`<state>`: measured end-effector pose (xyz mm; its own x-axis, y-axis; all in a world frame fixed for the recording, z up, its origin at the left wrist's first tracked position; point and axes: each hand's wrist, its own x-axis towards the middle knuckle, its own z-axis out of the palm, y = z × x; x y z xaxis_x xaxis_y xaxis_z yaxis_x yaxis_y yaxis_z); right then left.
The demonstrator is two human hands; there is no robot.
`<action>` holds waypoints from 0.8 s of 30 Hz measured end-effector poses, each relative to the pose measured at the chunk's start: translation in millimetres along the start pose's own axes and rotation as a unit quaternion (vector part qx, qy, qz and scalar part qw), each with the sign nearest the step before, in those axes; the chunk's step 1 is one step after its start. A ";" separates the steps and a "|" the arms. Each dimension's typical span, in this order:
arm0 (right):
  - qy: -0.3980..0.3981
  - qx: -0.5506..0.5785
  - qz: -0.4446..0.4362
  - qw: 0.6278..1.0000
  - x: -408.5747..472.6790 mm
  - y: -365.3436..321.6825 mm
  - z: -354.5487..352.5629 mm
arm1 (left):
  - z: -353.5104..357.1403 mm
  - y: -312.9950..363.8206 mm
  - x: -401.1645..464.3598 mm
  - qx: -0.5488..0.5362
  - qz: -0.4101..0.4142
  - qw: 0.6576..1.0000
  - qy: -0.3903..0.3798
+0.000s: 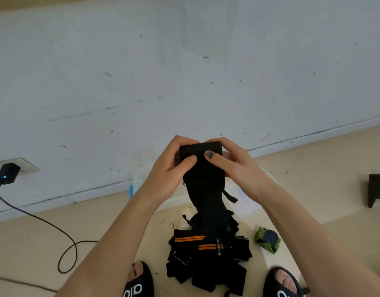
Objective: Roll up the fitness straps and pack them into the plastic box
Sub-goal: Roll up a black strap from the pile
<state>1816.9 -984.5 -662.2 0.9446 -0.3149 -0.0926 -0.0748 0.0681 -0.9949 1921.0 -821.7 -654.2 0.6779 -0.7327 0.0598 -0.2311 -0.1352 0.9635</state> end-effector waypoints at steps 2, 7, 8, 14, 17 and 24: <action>0.012 -0.008 -0.011 1.000 -0.7 0.0 0.5 | 1.6 0.2 -0.1 -0.011 -0.003 1.000 -0.002; 0.021 -0.007 -0.049 0.999 0.2 3.8 3.5 | 2.6 -0.6 0.9 -0.046 -0.047 0.998 -0.015; 0.022 -0.006 -0.054 0.998 0.3 4.4 3.9 | 2.7 -0.6 1.4 -0.058 -0.057 0.996 -0.025; 0.017 0.005 -0.039 0.999 -0.6 1.9 3.8 | 3.2 -1.3 2.9 -0.092 -0.053 0.994 -0.003; 0.028 -0.012 -0.004 1.000 -0.6 0.9 4.0 | 3.1 -1.7 2.4 -0.086 -0.042 0.995 -0.002; 0.037 -0.004 -0.032 0.999 -0.8 1.0 5.1 | 5.9 -1.7 1.9 -0.086 -0.061 0.994 -0.016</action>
<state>1817.7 -979.4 -662.9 0.9214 -0.3873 -0.0319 -0.0188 0.0375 -0.9991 1918.6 -826.8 -657.2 0.6697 -0.7397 -0.0660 -0.0243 -0.1107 0.9936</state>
